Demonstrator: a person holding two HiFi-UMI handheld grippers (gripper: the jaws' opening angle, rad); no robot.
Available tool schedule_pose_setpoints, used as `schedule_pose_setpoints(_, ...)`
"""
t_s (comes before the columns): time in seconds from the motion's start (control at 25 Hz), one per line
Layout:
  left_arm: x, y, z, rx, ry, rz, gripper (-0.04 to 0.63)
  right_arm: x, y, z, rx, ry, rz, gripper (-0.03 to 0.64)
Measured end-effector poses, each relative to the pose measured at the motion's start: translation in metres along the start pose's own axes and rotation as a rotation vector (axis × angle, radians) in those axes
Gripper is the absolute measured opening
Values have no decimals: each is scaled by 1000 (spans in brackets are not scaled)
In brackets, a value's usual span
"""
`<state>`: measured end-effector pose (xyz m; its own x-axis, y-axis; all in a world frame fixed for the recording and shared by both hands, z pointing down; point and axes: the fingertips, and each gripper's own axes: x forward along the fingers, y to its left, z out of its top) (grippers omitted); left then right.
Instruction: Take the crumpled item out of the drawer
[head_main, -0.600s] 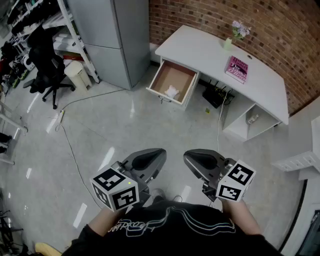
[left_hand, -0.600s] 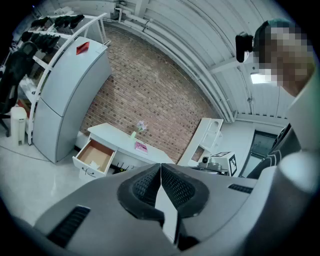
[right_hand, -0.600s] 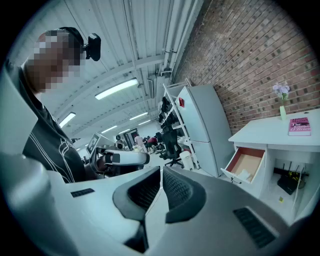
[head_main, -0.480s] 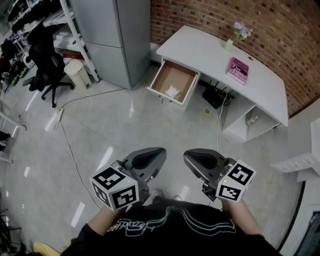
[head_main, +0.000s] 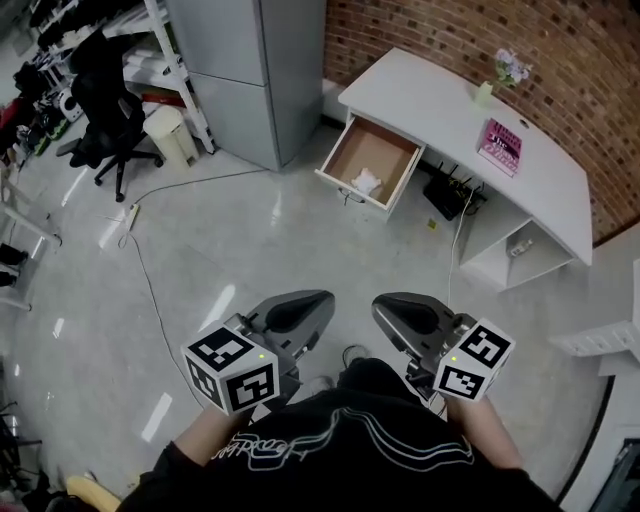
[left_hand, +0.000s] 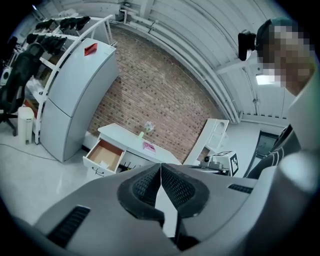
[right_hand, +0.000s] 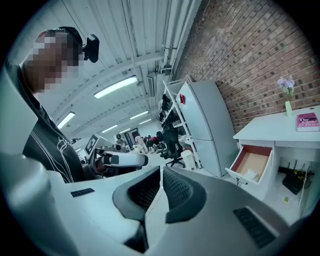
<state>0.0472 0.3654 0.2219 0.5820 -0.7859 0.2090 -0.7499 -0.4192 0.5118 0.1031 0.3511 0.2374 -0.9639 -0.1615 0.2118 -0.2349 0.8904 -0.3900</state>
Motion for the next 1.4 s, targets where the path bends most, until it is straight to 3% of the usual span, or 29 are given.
schedule_pose_setpoints(0.48, 56, 83, 28, -50, 39, 57, 23, 60, -91, 22, 79, 25, 34, 51)
schedule_pose_setpoints(0.92, 180, 182, 74, -93, 119, 113, 23, 98, -245, 59, 165, 35, 27, 52)
schedule_pose_setpoints(1.4, 261, 229, 95, -70, 179, 94, 23, 117, -333, 69, 127, 67, -5, 52)
